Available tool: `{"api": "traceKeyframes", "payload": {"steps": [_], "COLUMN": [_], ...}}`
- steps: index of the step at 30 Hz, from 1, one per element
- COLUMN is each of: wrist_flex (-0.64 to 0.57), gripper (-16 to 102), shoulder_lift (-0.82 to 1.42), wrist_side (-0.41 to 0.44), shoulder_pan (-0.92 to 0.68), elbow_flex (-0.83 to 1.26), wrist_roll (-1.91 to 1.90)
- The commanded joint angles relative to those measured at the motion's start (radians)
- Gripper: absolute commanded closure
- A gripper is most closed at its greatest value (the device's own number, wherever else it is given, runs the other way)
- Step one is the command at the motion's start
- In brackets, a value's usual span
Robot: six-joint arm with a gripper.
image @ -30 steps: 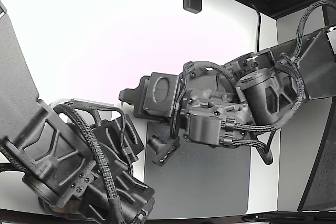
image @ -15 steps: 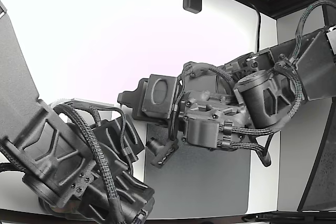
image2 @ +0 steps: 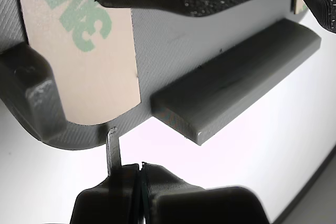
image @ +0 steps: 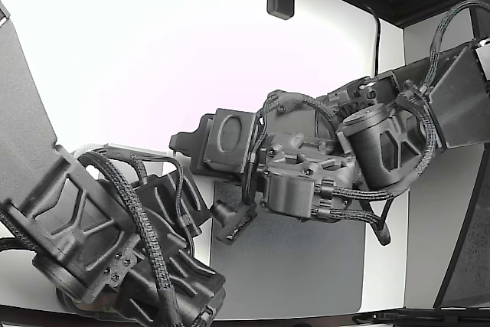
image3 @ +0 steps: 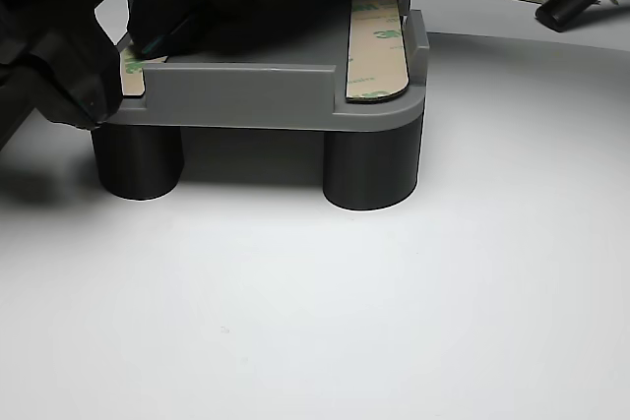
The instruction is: Peel off protective film from adhesive tape.
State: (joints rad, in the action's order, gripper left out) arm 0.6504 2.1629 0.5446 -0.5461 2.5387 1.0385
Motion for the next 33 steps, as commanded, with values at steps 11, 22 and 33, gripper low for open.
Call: {"api": "traceKeyframes", "payload": {"steps": [11, 22, 33], "wrist_flex": [0.006, 0.018, 0.021], "gripper": [97, 97, 97], "shoulder_lift": [-0.008, -0.02, -0.026], "wrist_side": [0.008, 0.012, 0.012], "shoulder_pan": [0.003, 0.003, 0.0], "elbow_flex": [-0.055, -0.066, -0.071], "wrist_roll": [-0.012, -0.017, -0.025]}}
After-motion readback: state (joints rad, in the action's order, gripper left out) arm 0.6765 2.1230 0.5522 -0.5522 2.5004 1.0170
